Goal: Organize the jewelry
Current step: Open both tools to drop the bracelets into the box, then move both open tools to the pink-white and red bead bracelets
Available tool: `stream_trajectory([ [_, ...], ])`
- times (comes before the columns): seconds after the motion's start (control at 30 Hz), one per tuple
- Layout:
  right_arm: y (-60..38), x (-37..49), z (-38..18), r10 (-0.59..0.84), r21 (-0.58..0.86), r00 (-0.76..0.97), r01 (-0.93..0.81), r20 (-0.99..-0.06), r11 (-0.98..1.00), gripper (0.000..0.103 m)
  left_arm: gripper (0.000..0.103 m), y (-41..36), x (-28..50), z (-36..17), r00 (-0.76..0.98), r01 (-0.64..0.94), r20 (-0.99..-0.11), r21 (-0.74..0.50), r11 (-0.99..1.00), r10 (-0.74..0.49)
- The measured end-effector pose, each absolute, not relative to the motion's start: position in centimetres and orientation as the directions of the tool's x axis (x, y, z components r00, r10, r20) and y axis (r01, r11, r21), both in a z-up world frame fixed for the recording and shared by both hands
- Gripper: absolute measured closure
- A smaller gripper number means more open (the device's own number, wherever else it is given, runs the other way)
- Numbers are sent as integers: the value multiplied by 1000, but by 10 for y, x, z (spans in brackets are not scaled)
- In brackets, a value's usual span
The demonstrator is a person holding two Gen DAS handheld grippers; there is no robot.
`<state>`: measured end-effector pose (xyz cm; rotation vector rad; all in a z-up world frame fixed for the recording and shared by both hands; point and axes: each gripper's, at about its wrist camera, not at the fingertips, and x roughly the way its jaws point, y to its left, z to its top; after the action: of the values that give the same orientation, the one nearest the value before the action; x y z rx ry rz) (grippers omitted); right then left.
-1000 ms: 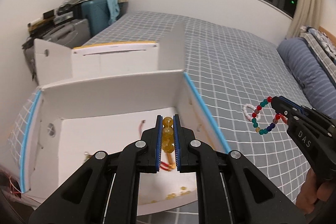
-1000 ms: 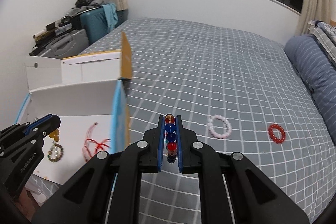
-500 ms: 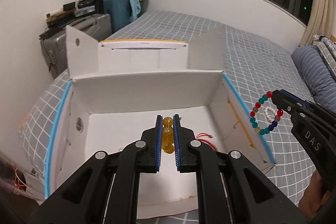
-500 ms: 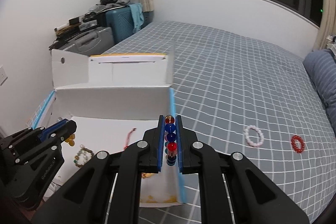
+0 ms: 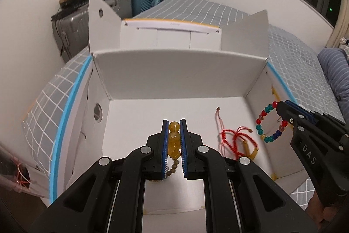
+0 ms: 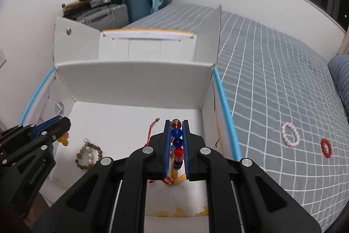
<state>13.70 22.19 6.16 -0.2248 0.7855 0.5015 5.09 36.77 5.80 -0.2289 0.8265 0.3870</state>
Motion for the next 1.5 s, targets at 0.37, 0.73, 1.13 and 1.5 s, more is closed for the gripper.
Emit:
stream_trajectory([
  [0.37, 230, 146, 35, 307, -24, 565, -502, -766, 864, 94, 94, 373, 61, 37, 571, -428, -786, -38, 903, 237],
  [0.73, 224, 141, 45, 319, -24, 594, -495, -739, 868, 72, 72, 372, 59, 43, 582, -433, -776, -43, 900, 243],
  [1.13, 173, 143, 86, 304, -18, 704, -411, -642, 911, 25, 20, 340, 64, 78, 659, -417, -706, -59, 907, 258],
  [1.5, 65, 164, 96, 184, -56, 774, -272, -606, 961, 8, 6, 244, 102, 96, 731, -289, -657, -52, 956, 185],
])
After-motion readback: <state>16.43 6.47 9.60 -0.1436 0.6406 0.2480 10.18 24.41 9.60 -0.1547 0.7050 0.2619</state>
